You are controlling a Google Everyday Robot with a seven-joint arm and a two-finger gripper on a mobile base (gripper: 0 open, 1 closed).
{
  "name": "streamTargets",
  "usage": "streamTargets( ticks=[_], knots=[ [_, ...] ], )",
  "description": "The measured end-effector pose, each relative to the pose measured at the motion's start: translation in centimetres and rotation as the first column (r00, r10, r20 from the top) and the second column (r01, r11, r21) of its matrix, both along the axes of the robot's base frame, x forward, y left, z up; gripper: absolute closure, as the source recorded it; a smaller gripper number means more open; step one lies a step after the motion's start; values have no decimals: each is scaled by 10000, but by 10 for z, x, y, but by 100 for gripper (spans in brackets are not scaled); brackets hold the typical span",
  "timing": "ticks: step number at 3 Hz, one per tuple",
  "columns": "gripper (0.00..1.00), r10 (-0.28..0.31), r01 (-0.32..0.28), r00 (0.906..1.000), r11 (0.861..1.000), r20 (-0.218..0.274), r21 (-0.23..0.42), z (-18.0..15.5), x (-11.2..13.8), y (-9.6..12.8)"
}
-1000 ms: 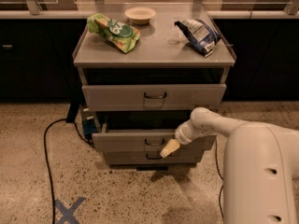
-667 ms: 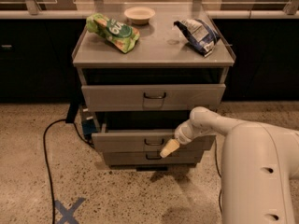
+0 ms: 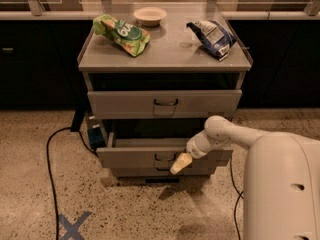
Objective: Open middle drawer
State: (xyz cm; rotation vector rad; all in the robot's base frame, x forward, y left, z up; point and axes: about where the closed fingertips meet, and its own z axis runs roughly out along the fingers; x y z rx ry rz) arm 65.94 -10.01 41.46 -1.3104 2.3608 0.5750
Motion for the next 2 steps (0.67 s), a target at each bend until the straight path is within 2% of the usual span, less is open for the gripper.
streamTargets(
  ticks=[1, 2],
  knots=[
    [0, 66, -67, 10000, 10000, -63, -52, -3, -2, 5],
    [0, 753, -761, 9970, 9957, -177, -521, -7, -24, 11]
  ],
)
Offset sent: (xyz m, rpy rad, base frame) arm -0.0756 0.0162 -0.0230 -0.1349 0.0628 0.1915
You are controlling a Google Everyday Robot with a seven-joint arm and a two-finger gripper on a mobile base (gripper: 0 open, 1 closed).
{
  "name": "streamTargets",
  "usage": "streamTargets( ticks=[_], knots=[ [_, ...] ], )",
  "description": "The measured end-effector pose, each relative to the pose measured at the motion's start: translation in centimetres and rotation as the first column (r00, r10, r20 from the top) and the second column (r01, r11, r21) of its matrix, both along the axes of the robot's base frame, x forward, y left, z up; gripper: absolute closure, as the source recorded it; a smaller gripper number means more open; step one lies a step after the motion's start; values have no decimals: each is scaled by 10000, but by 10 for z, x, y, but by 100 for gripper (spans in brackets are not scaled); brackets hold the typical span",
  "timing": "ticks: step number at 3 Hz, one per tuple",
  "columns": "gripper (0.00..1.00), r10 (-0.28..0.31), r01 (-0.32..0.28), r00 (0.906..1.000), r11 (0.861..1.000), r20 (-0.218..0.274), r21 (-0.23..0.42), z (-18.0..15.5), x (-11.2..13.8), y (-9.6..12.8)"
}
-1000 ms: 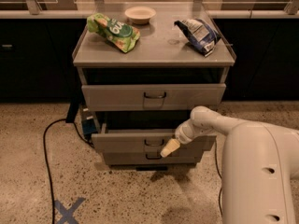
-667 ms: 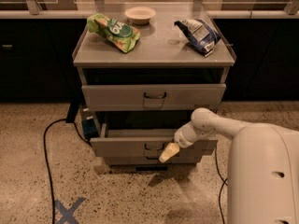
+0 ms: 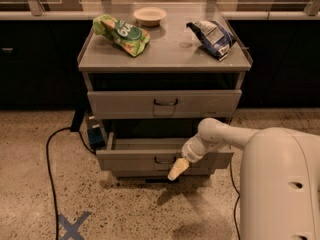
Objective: Open middle drawer
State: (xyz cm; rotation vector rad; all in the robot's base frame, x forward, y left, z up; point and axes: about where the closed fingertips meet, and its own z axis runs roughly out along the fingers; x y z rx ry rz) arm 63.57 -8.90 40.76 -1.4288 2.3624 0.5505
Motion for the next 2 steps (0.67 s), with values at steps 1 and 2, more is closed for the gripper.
streamTargets(
  ticks=[1, 2],
  knots=[
    [0, 259, -260, 9994, 9997, -210, -34, 3, -22, -4],
    [0, 260, -261, 9994, 9997, -213, -34, 3, -22, -4]
  ],
)
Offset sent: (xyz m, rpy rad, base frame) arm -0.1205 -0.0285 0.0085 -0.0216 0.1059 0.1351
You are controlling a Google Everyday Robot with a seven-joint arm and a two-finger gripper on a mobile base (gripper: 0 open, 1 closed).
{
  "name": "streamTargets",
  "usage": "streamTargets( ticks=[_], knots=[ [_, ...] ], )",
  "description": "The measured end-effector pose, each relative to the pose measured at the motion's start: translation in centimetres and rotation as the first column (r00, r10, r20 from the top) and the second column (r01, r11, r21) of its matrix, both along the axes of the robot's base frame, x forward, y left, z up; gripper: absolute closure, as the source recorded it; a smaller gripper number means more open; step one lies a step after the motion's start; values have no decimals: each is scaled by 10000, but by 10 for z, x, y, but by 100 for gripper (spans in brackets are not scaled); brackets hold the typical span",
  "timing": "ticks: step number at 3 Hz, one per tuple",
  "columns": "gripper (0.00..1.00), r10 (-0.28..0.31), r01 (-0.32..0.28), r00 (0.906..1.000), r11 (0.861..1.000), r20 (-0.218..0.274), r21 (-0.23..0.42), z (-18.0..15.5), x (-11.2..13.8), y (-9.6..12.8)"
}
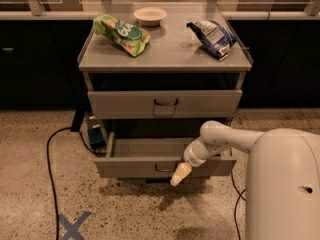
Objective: Open middle drawer
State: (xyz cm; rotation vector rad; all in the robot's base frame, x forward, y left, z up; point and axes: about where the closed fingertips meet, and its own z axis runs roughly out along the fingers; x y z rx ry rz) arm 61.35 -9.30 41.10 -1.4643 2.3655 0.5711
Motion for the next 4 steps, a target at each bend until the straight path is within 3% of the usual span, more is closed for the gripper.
streamTargets(
  ticks=[1, 2, 4],
  knots=[
    [0, 129, -131, 9995, 9999, -272, -59, -5, -11, -2],
    [0, -83, 80, 9967, 10000, -809, -39, 6, -60, -15],
    [0, -119, 143, 9953, 9996, -956, 246, -4, -71, -13]
  ],
)
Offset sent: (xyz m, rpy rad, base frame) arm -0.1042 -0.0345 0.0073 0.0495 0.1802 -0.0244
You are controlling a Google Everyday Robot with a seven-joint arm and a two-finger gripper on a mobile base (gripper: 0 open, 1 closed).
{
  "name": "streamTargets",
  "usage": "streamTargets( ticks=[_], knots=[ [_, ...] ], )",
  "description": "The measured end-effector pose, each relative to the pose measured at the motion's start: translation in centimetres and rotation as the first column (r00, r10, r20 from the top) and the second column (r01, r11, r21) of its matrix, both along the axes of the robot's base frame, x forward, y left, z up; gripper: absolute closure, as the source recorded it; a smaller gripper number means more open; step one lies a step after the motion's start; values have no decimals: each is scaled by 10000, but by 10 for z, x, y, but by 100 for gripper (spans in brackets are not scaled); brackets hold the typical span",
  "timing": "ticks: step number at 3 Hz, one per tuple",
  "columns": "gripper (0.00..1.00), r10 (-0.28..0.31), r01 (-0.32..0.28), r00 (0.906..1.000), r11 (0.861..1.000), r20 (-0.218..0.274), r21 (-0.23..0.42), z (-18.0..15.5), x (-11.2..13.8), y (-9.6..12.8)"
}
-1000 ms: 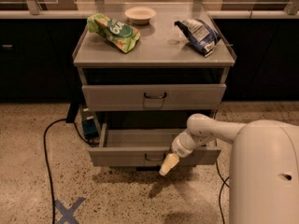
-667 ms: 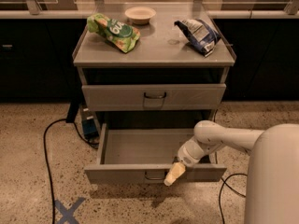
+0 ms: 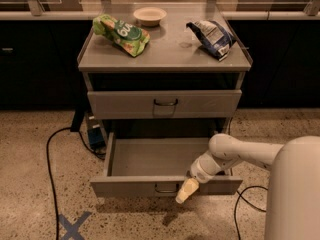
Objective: Open middle drawer
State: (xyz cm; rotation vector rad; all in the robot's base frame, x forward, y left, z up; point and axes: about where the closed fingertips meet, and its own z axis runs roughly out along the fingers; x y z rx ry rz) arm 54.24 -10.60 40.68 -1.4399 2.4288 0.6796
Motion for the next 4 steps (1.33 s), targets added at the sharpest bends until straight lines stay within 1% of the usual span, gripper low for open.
streamTargets(
  ticks=[1, 2, 3, 4],
  knots=[
    [0, 10, -10, 9996, 10000, -287, -3, -3, -26, -3],
    [0, 103, -111, 9988, 9998, -475, -175, 2, -53, -4],
    [0, 102, -110, 9988, 9998, -475, -172, 2, -53, -4],
    [0, 39, -38, 9988, 10000, -480, 6, 0, -52, -3]
  ],
)
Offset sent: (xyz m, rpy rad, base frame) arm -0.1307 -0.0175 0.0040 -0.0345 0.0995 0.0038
